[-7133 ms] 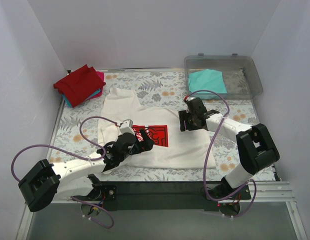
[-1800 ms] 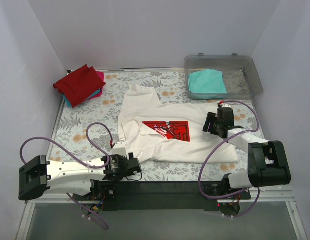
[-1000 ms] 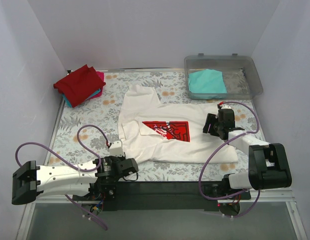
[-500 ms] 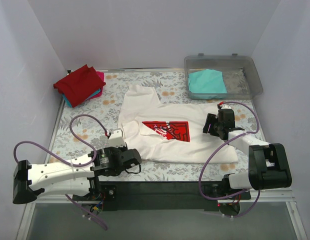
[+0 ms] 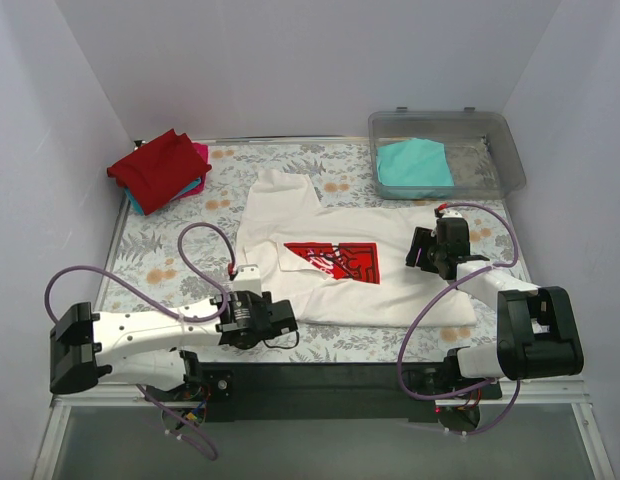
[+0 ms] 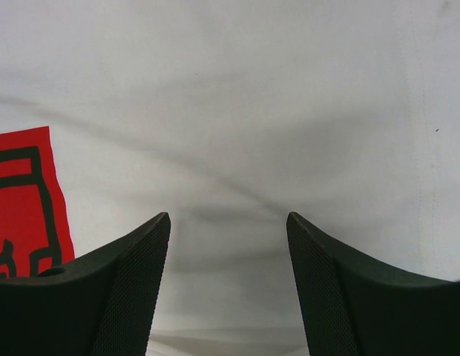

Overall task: Fold and stack the t-shirts
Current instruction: Fold the tshirt

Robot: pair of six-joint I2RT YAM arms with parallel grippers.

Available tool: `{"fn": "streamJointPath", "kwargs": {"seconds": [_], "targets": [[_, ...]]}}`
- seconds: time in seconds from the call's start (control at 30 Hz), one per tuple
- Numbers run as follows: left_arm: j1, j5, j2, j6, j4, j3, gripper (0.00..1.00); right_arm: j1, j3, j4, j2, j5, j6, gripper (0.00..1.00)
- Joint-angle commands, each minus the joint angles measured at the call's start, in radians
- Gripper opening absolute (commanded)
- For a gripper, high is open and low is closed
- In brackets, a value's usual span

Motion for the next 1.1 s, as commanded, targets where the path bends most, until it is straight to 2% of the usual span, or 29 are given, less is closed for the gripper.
{"fn": "streamJointPath", "kwargs": {"seconds": [0.0, 0.03, 0.13, 0.2, 0.3, 0.33, 0.4, 0.43, 0.5, 0.6, 0.7, 0.87, 0.97, 1.07], "targets": [[-0.005, -0.031, -0.046, -0.046, -0.038, 0.037, 0.57, -0.002, -0.008, -0.020, -0.022, 0.003, -0.020, 0.58], [-0.005, -0.043, -0.096, -0.041, -0.001, 0.036, 0.64, 0.000, -0.008, -0.020, -0.033, 0.000, -0.026, 0.57], [-0.005, -0.072, -0.247, -0.015, 0.083, 0.019, 0.70, 0.042, -0.008, -0.025, -0.107, 0.009, -0.049, 0.56], [-0.004, -0.143, -0.323, -0.061, 0.073, 0.016, 0.72, 0.084, 0.001, -0.032, -0.165, 0.017, -0.060, 0.56], [-0.004, -0.244, -0.464, -0.095, 0.059, 0.005, 0.74, 0.217, 0.034, -0.036, -0.216, 0.028, -0.061, 0.56], [-0.004, -0.264, -0.534, -0.084, 0.088, -0.004, 0.74, 0.304, 0.060, -0.034, -0.219, 0.032, -0.060, 0.56], [-0.004, -0.275, -0.587, -0.054, 0.134, -0.030, 0.76, 0.390, 0.094, -0.032, -0.202, 0.035, -0.054, 0.56], [-0.004, -0.270, -0.610, -0.028, 0.173, -0.040, 0.76, 0.474, 0.126, -0.031, -0.191, 0.035, -0.054, 0.56], [-0.004, -0.266, -0.574, -0.023, 0.189, -0.061, 0.78, 0.553, 0.151, -0.022, -0.153, 0.041, -0.051, 0.56], [-0.004, -0.276, -0.447, -0.099, 0.119, -0.047, 0.81, 0.720, 0.189, 0.004, -0.092, 0.046, -0.048, 0.56], [-0.004, -0.303, -0.373, -0.140, 0.065, -0.011, 0.83, 0.821, 0.212, 0.033, -0.026, 0.055, -0.058, 0.56], [-0.004, -0.261, -0.423, -0.035, 0.201, -0.070, 0.84, 0.888, 0.234, 0.038, 0.082, 0.083, -0.063, 0.56], [-0.004, -0.235, -0.446, -0.052, 0.237, -0.125, 0.84, 0.912, 0.223, 0.040, 0.102, 0.083, -0.052, 0.57], [-0.004, -0.212, -0.402, -0.074, 0.232, -0.149, 0.84, 0.941, 0.209, 0.038, 0.111, 0.086, -0.037, 0.57]]}}
